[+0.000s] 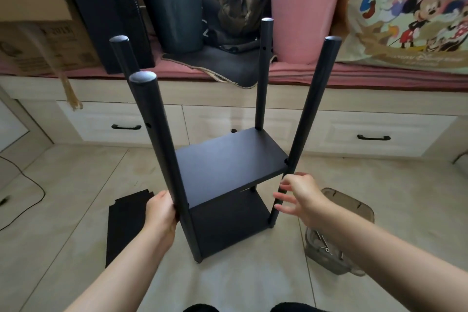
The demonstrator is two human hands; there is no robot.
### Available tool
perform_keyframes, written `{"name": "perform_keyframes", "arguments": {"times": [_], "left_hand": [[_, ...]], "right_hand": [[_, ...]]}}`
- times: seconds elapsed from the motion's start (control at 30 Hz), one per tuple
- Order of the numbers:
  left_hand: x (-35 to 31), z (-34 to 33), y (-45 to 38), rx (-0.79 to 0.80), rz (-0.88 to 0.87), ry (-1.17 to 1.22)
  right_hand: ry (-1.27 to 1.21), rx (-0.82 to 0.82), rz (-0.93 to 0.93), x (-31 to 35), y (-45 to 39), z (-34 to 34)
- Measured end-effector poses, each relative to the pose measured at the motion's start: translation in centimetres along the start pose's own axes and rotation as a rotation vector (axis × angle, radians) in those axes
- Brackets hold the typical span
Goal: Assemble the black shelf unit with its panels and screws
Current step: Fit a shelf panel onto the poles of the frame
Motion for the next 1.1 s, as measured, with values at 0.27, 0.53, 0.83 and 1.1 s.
{"name": "perform_keyframes", "arguments": {"times": [0.27, 0.53, 0.83, 1.1], "left_hand": [[3.1, -1.9, 3.6, -0.109, 0.024, 0.074], [4.2, -4.6, 5.1, 0.026, 0.1, 0.097], [2.7, -1.6, 3.4, 0.224, 0.079, -0.197], [-4.6, -1.4, 1.1, 0.395, -0.299, -0.58]], "right_hand": [[0.003, 0.379, -0.097, -1.6, 3.8, -6.9], [-0.109, 0.26, -0.056, -1.8, 2.5, -7.6], [-0.162, 0.279, -0.071, -2.2, 1.4, -6.7], [-0.112, 0.362, -0.072, -1.8, -0.5, -5.1]]}}
Point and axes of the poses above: each hand's wrist, its own y-axis away from the middle knuckle, its own z-axis out of the back of the hand, x = y × z, the point moved 9 cm from there along -y, towards the middle knuckle, and after that the axes turned 4 degrees about z, right-handed, at the moved point
